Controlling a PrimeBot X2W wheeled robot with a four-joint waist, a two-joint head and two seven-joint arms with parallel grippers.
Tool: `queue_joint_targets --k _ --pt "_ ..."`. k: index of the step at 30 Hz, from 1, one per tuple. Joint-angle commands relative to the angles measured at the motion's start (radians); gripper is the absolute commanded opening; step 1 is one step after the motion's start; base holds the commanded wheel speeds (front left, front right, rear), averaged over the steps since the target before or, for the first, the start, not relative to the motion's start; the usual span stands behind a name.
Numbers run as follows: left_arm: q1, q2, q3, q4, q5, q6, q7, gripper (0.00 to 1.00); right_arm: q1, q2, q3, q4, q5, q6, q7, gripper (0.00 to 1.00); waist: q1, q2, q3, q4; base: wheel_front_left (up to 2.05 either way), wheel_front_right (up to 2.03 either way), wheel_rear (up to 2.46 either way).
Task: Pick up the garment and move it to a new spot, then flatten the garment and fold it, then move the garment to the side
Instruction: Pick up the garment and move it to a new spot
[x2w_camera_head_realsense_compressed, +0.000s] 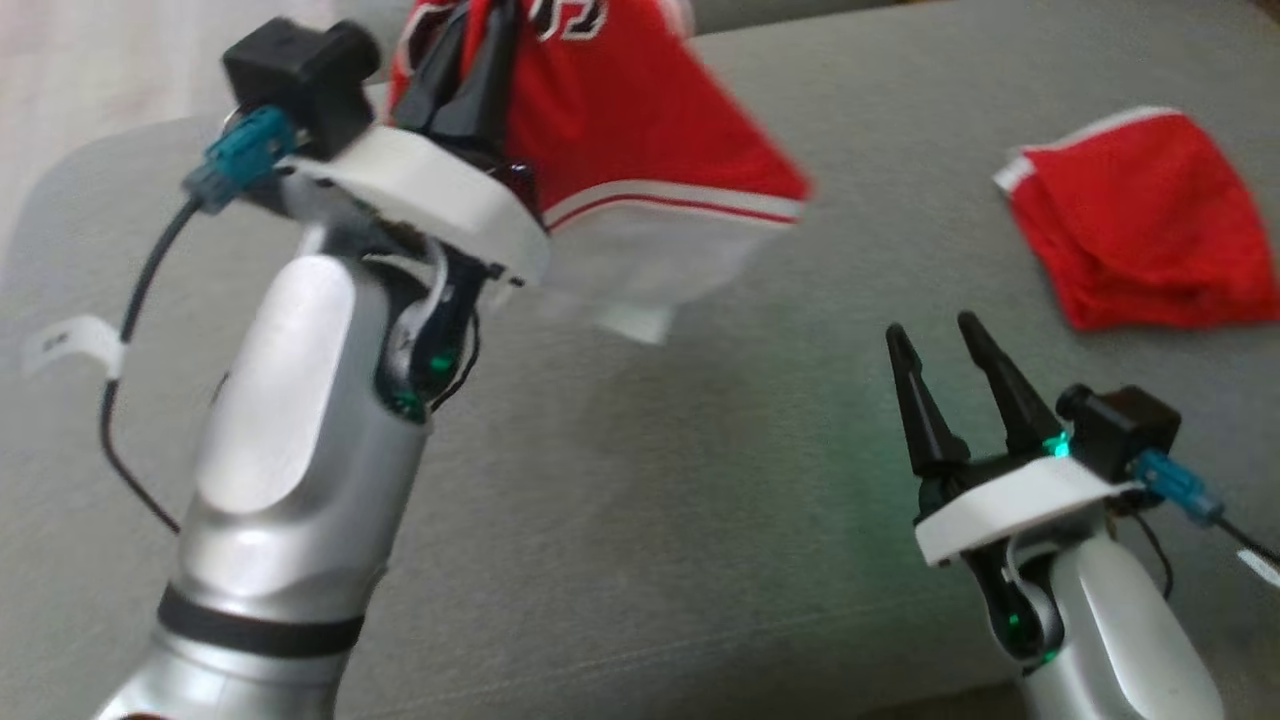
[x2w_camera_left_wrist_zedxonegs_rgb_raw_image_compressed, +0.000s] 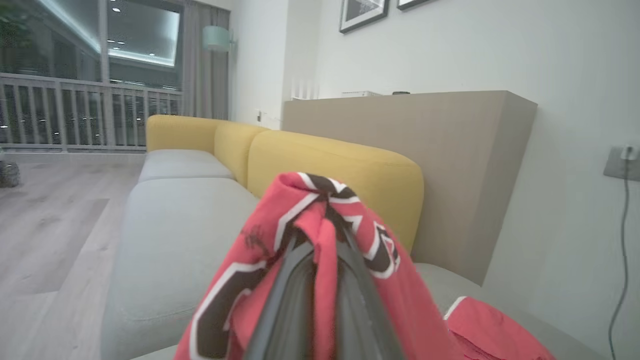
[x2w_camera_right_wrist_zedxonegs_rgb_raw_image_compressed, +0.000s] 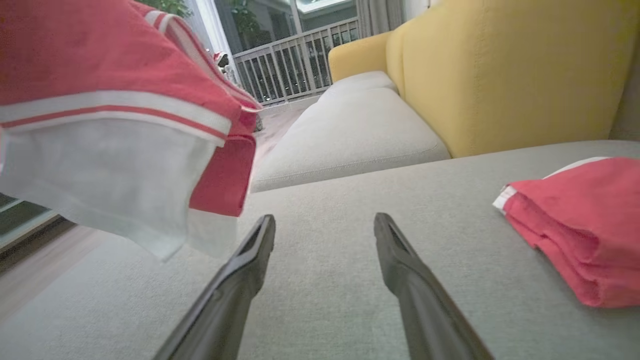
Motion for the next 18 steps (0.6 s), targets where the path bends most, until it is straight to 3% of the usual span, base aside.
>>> queue_joint_targets --k 1,11,13,18 --pt "-0.066 0.012 0.021 -0.009 -0.003 0.014 -0.022 0.00 -0.050 0.009 0.024 -0.044 0.000 0.000 -0.011 1.00 0.0000 0.0000 0.022 -0.071 0.00 0.00 0.00" --pt "-0.057 -0.002 -0.114 0.393 -0.085 0.082 -0.184 0.00 -0.069 0.013 0.034 -0.068 0.018 0.000 -0.015 1.00 0.0000 0.0000 0.062 -0.206 0.00 0.00 0.00" --pt "-0.057 -0.002 -0.156 0.476 -0.087 0.089 -0.196 1.00 -0.071 0.014 0.034 -0.068 0.020 0.000 -0.016 1.00 0.0000 0.0000 0.066 -0.214 0.00 0.00 0.00" --pt "-0.074 -0.002 -0.196 0.564 -0.134 0.102 -0.244 1.00 -0.066 0.014 0.012 -0.069 0.017 0.000 -0.020 1.00 0.0000 0.0000 0.065 -0.191 0.00 0.00 0.00"
